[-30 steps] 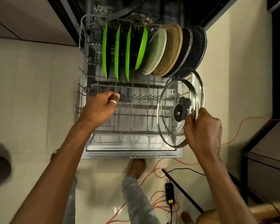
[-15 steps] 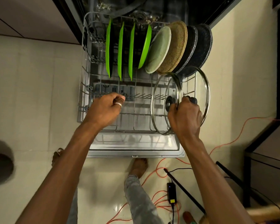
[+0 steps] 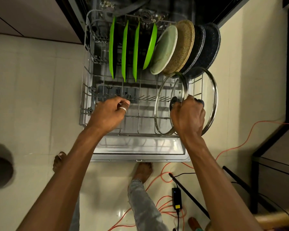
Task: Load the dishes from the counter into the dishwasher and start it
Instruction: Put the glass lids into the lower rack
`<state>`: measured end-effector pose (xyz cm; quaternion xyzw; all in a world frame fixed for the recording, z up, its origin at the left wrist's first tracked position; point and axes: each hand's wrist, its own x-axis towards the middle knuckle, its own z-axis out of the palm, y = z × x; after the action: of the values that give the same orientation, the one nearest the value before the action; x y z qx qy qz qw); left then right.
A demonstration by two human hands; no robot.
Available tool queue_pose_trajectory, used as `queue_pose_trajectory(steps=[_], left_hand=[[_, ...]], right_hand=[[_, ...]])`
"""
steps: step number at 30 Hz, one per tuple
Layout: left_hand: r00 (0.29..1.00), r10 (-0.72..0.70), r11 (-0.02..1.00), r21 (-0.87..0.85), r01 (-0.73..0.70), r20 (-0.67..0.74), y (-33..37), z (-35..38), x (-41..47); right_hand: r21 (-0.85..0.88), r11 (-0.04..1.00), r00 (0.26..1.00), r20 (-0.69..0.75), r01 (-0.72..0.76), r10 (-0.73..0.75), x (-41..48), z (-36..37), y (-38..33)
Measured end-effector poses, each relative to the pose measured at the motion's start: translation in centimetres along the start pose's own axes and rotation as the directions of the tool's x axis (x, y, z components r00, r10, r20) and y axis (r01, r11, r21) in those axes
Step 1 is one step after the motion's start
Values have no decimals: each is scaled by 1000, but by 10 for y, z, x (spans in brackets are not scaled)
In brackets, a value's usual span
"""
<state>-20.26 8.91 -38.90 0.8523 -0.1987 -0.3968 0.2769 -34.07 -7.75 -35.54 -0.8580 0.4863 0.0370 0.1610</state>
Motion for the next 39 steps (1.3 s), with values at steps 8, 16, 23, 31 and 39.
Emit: queue_pose_trajectory(steps=[8, 16, 23, 31, 39], left_hand=[[1000, -11, 1000, -13, 12, 17, -5, -5, 1], [1000, -2, 1000, 16, 2, 15, -8, -6, 1], [1000, 0, 1000, -26, 0, -5, -14, -12, 4], [1000, -3, 1000, -20, 3, -3, -11, -13, 3], [1000, -3, 1000, -14, 3, -6, -13, -13, 6]], right_hand=[[16, 999, 999, 10, 37, -38, 16, 20, -8], [32, 998, 995, 78, 58, -60, 30, 24, -22], [-49, 992, 991, 67, 117, -114, 39, -7, -18], [-56, 992, 993, 48, 114, -111, 10, -4, -9], [-37, 991, 992, 33, 127, -125, 2, 9, -15]])
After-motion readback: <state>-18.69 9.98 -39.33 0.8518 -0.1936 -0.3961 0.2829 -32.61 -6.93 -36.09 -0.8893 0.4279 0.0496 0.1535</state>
